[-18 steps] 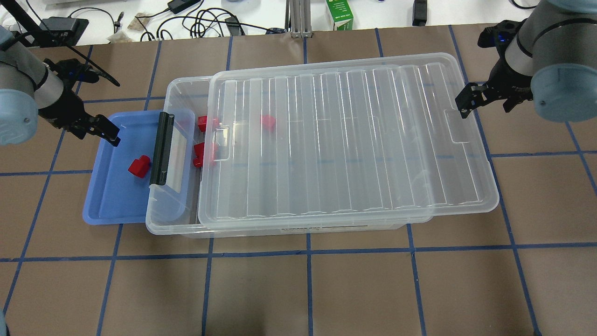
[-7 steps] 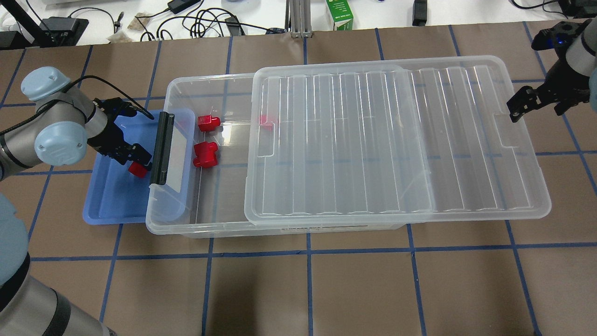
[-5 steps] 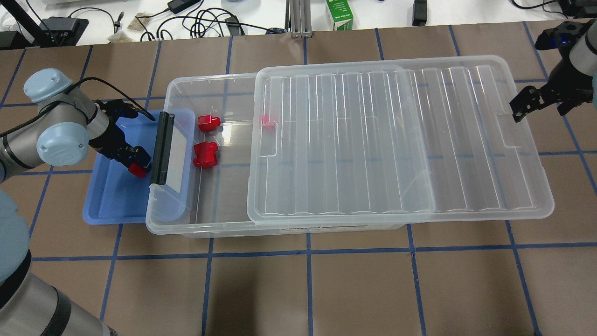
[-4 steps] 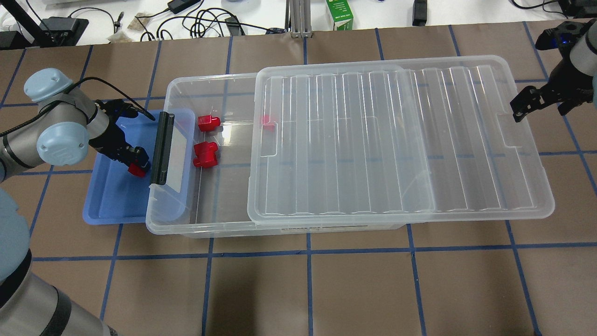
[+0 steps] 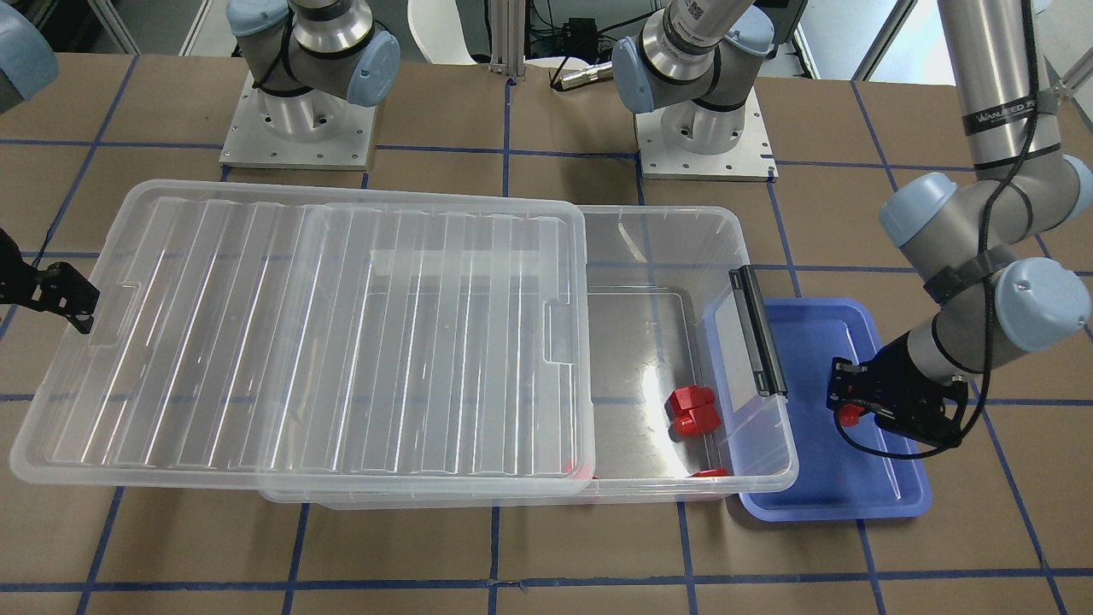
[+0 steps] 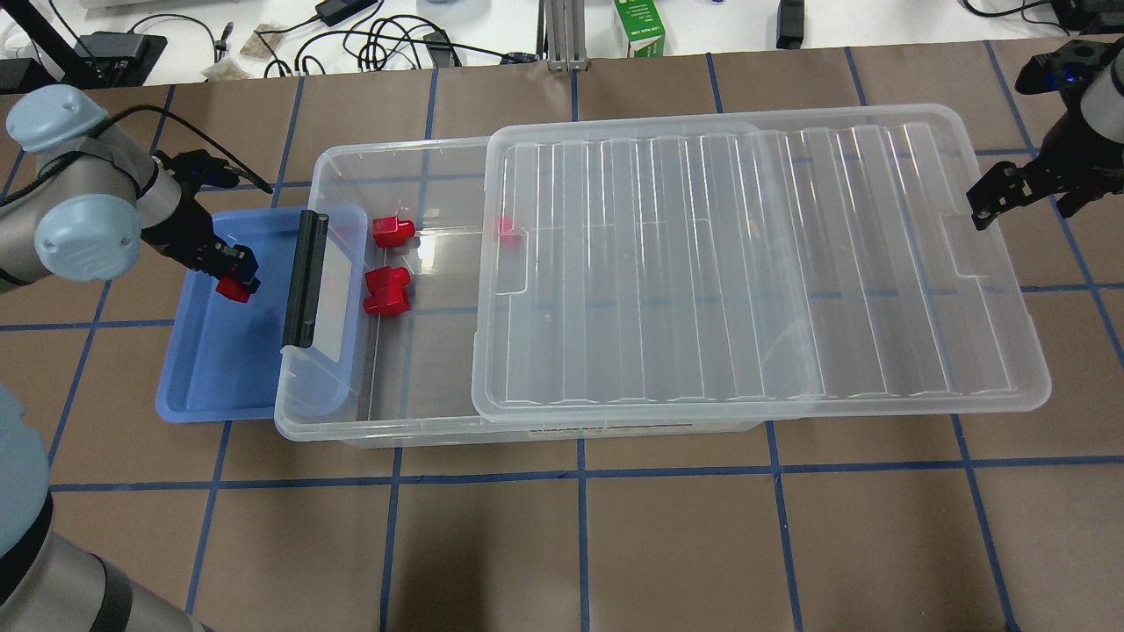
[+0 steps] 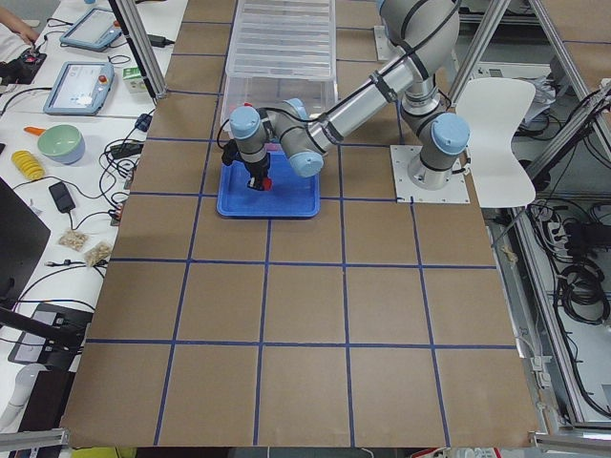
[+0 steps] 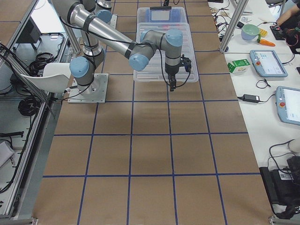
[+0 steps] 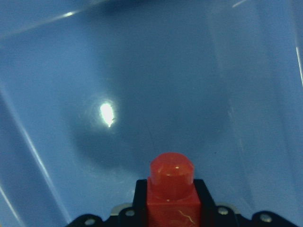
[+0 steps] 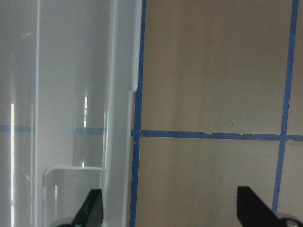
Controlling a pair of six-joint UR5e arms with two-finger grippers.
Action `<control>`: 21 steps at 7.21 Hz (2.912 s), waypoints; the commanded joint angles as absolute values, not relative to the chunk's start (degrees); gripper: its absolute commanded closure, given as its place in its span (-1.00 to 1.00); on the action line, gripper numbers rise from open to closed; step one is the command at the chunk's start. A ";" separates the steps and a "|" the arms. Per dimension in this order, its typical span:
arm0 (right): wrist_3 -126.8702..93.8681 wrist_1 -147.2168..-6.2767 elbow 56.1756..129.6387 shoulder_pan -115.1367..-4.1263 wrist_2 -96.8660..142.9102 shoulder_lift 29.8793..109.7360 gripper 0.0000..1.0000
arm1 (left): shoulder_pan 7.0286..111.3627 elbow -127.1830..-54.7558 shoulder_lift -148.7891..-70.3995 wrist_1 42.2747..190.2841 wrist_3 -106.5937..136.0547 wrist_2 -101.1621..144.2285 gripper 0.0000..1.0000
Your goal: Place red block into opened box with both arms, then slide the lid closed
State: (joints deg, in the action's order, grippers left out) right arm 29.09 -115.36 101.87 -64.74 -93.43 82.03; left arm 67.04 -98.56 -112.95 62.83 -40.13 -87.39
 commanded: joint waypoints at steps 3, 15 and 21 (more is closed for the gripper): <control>29.35 -115.40 101.87 -63.03 -93.17 82.70 -1.00 | 71.87 -84.56 -105.31 82.50 -28.60 -86.75 1.00; 6.12 -88.33 86.22 -82.12 -89.03 91.23 -1.00 | 91.76 -102.39 -107.83 66.88 1.59 -86.40 1.00; -1.49 -92.11 87.89 -89.47 -90.00 89.56 -1.00 | 92.81 -102.75 -114.34 61.19 1.32 -86.48 1.00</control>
State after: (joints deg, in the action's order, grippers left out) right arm -1.42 -92.04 87.97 -89.42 -89.93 89.58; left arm 92.21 -102.79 -113.21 62.39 1.24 -86.42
